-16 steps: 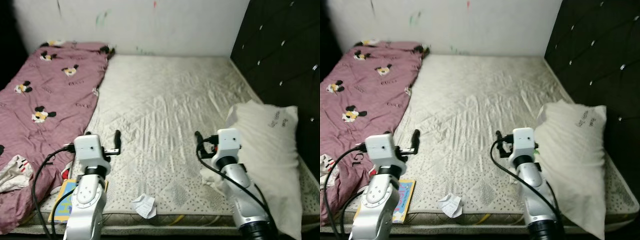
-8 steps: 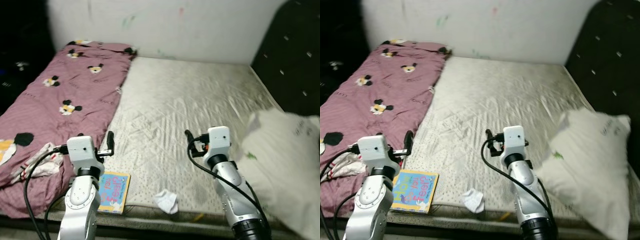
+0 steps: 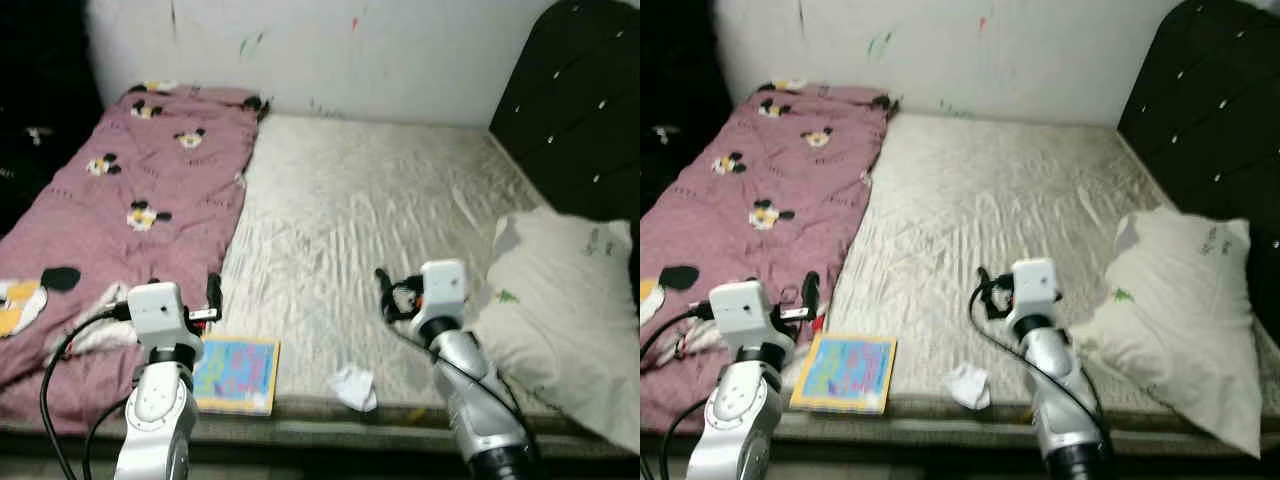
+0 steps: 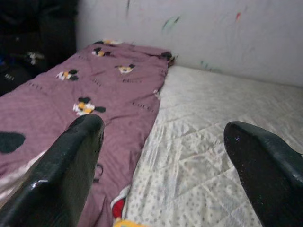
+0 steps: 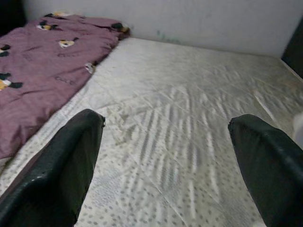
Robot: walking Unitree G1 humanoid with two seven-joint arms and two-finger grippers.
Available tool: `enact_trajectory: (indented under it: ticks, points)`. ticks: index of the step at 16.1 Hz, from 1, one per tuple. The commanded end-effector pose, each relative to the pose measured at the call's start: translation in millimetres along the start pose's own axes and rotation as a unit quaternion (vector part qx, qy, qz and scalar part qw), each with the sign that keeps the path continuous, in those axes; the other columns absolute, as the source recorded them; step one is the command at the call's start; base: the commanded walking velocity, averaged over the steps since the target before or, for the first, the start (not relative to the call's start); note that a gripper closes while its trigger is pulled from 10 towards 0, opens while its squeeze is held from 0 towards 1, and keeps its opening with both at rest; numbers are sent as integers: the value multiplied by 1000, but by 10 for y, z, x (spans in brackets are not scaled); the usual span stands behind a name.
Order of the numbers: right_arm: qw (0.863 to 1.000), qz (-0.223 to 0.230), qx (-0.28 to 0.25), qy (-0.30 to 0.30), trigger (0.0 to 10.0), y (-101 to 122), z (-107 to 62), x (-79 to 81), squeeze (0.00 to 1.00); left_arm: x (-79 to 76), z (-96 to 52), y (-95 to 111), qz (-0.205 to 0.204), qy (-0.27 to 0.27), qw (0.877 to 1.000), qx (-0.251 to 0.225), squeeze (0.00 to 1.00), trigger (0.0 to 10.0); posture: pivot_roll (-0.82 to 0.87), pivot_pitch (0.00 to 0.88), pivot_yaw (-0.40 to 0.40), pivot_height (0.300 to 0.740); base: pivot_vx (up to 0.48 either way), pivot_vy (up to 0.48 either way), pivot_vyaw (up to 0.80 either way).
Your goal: Clean up the room
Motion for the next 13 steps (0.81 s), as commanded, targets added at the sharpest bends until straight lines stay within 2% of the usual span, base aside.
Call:
enact_trajectory:
  ticks: [1, 3, 4, 6, 8, 11, 13]
  points:
    - [1000, -1, -2, -10, 10000, 30, -29, -98, 0, -1, -15, 29, -4, -1, 1000, 1, 0, 10000, 26, 74, -31, 740, 0, 0, 0]
    - [1000, -4, 0, -8, 10000, 29, -47, -85, 0, -3, -16, 32, -1, -5, 1000, 11, 0, 10000, 32, 92, -28, 740, 0, 0, -800]
    - [1000, -5, -2, -3, 10000, 43, -55, -30, 0, -33, -5, 54, -5, -18, 1000, 15, 0, 10000, 36, 95, -22, 740, 0, 0, -800]
    - [1000, -5, -10, 8, 10000, 90, -38, 88, 0, -9, 23, 111, 22, -31, 999, -3, 0, 10000, 38, 89, -10, 740, 0, 0, 0]
    - [1000, 5, -16, 15, 10000, 123, -30, 171, 0, 29, 39, 115, 21, -21, 1000, 0, 0, 10000, 41, 82, -1, 740, 0, 0, 0]
    - [1000, 13, -17, 13, 10000, 108, -31, 190, 0, 40, 5, 37, 16, -12, 1000, 16, 0, 10000, 36, 57, 15, 740, 0, 0, 0]
    - [1000, 24, -11, -7, 10000, 69, -25, 110, 0, 3, -27, -35, 10, -14, 1000, 23, 0, 10000, 35, 38, 16, 740, 0, 0, 0]
Point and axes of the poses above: a point about 5 cm out from each wrist's last joint towards the gripper, its own z axis pointing out of the wrist towards the gripper, its own y axis along the axis of the wrist's last joint, x = y × z, the point moved 3 cm from there along z, pointing out of the wrist towards the gripper, and after that the axes turned 9 degrees about -z, right-handed, at the moved point
